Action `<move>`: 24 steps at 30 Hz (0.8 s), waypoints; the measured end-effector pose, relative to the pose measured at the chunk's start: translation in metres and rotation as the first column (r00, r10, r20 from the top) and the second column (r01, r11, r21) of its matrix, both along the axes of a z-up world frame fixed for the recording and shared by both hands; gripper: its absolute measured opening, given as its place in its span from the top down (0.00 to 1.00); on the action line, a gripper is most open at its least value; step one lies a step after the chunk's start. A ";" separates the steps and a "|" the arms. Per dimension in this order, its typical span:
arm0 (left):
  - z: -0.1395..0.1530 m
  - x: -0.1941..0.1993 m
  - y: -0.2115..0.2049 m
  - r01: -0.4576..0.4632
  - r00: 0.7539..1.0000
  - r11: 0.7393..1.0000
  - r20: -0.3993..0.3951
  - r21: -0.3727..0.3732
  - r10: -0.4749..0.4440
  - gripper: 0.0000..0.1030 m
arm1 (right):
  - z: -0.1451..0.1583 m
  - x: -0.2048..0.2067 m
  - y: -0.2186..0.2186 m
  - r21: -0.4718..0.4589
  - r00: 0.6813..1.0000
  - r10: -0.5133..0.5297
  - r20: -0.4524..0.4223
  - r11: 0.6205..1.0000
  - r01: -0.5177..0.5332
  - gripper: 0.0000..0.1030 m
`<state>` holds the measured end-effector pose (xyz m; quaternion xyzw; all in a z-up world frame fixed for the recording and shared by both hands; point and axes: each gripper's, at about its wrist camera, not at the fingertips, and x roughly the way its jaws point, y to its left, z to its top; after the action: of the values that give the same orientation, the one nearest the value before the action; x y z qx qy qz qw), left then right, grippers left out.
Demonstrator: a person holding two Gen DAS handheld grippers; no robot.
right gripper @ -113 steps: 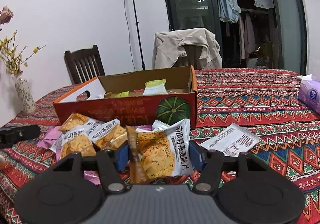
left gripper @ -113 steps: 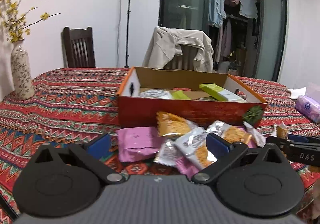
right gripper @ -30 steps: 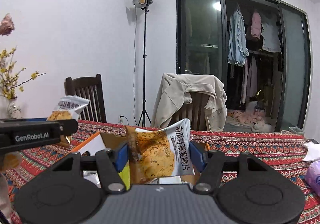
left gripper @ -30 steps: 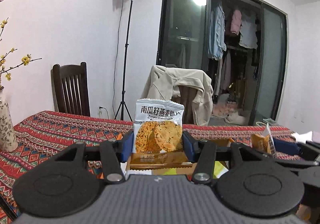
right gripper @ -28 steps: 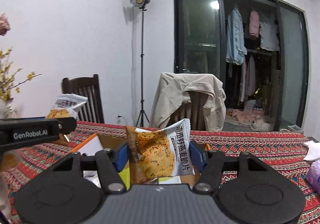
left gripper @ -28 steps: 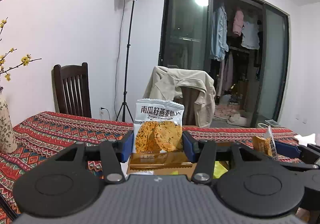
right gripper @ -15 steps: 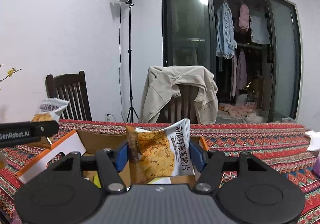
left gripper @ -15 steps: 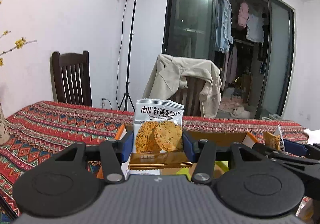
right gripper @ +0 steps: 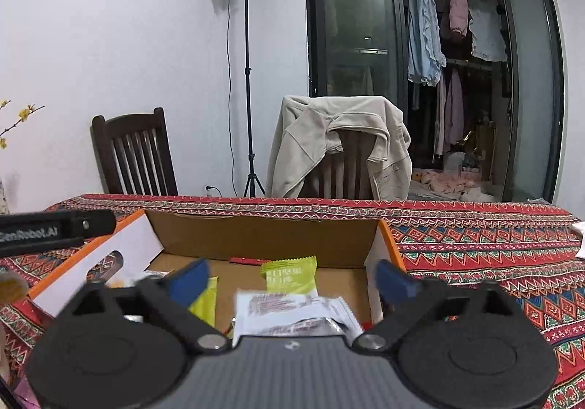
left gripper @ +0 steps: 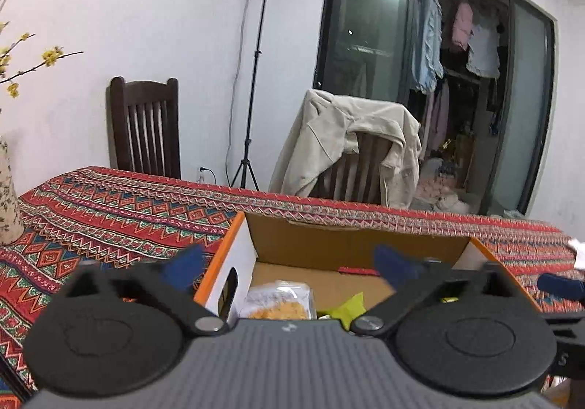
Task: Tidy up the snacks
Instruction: 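Open both tools to release the cracker packets into the box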
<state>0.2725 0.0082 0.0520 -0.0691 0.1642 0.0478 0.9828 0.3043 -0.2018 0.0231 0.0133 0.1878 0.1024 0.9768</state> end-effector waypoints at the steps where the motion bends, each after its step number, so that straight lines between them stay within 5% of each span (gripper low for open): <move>1: 0.001 0.000 0.001 0.000 1.000 1.000 0.002 -0.001 0.000 0.00 | 0.000 -0.001 0.000 0.002 1.000 -0.003 0.001 1.000 0.003 0.00; 13: 0.006 -0.003 -0.003 -0.007 1.000 1.000 -0.001 0.006 0.007 0.00 | 0.007 -0.010 -0.005 0.031 1.000 -0.004 0.014 1.000 0.004 0.00; 24: 0.045 -0.039 -0.006 0.008 0.999 1.000 0.051 -0.004 -0.008 0.00 | 0.041 -0.044 -0.006 0.023 0.998 0.002 0.069 1.000 -0.004 0.00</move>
<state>0.2337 0.0024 0.0966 -0.0715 0.1394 0.0419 0.9868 0.2599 -0.2075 0.0642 0.0208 0.1528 0.1065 0.9823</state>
